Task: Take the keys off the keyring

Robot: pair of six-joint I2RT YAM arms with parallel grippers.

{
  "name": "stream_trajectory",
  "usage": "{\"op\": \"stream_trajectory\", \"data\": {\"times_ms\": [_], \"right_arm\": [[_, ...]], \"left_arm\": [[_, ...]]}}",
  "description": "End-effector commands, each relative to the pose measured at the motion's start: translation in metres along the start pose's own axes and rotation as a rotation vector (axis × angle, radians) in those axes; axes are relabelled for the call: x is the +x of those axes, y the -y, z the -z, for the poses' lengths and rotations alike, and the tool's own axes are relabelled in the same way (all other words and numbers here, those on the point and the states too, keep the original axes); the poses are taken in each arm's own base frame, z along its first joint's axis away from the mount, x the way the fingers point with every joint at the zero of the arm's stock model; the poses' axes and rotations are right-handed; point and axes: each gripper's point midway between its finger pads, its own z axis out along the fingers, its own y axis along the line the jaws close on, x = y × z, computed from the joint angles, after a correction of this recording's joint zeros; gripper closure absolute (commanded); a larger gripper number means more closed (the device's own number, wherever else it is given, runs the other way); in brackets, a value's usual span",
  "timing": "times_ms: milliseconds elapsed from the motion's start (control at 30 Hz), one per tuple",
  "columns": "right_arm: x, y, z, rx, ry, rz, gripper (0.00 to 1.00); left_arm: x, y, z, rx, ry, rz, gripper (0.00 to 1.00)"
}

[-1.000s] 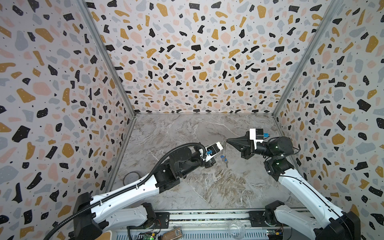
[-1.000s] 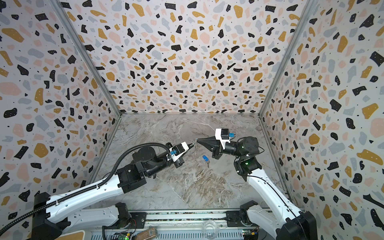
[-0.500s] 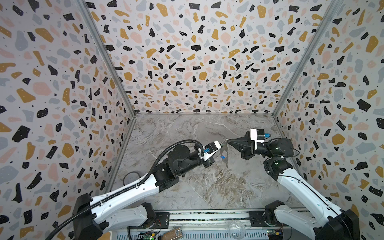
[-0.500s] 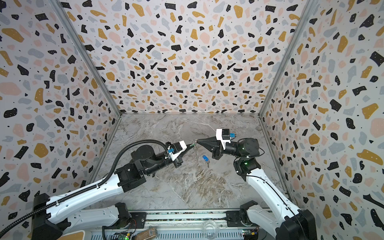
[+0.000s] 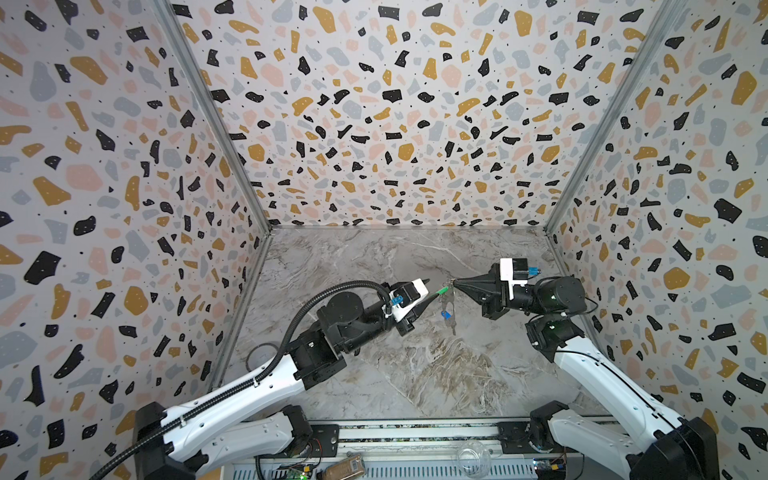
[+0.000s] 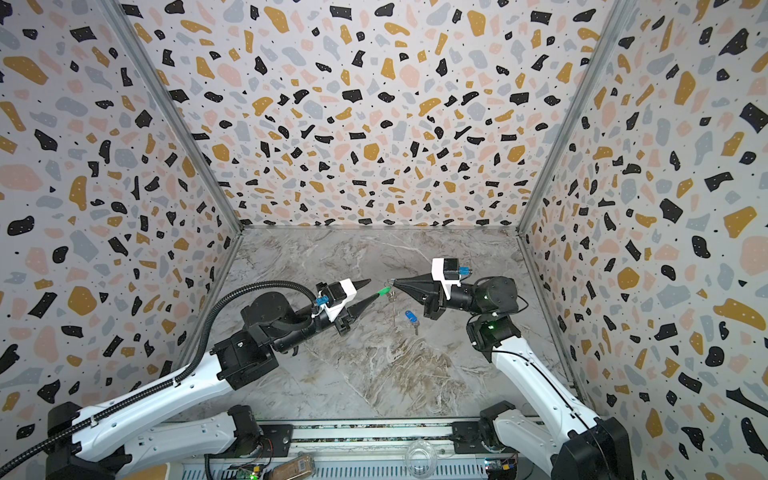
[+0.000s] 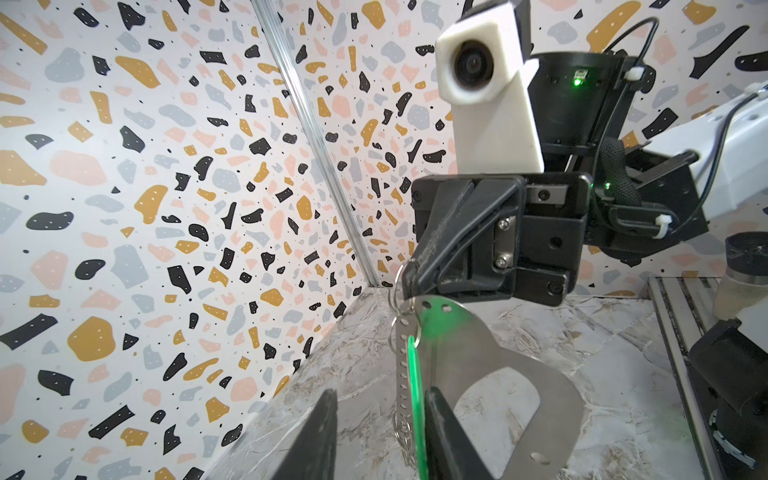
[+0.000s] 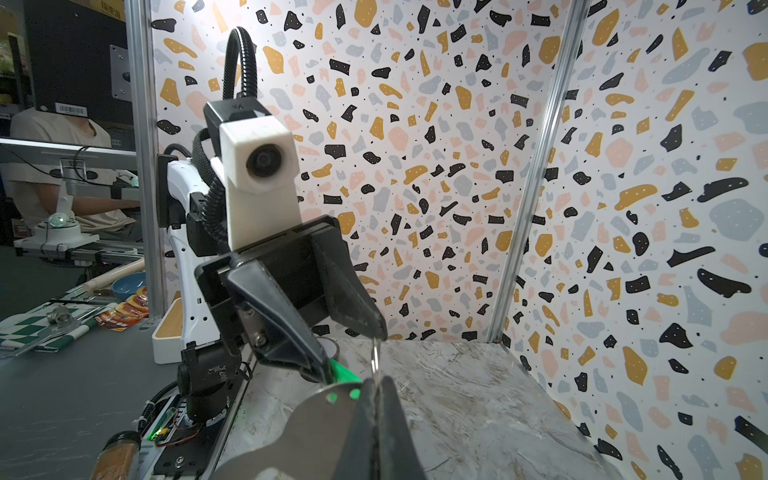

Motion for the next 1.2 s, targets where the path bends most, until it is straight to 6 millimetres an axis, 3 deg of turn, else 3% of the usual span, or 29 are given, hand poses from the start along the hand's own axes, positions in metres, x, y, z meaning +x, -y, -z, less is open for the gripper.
{"op": "stream_trajectory", "data": {"times_ms": [0, 200, 367, 567, 867, 1167], "right_arm": [[-0.008, -0.006, -0.001, -0.019, 0.022, 0.041, 1.0], [-0.006, -0.01, -0.005, -0.03, 0.013, 0.048, 1.0], [-0.008, -0.01, -0.004, -0.018, 0.011, 0.064, 1.0], [-0.006, -0.012, -0.004, -0.03, 0.008, 0.057, 1.0], [-0.008, -0.017, -0.005, -0.047, 0.012, 0.067, 1.0], [-0.008, -0.023, -0.006, -0.079, 0.016, 0.072, 1.0]], "left_arm": [[-0.026, -0.002, 0.001, 0.027, 0.078, 0.017, 0.65], [-0.037, 0.008, -0.012, 0.116, 0.123, 0.067, 0.7], [-0.04, 0.003, -0.008, 0.095, 0.133, 0.086, 0.67], [-0.042, 0.007, -0.012, 0.132, 0.154, 0.106, 0.74], [-0.037, 0.009, -0.015, 0.143, 0.144, 0.115, 0.84], [-0.031, 0.01, -0.019, 0.145, 0.126, 0.118, 0.86]]}}
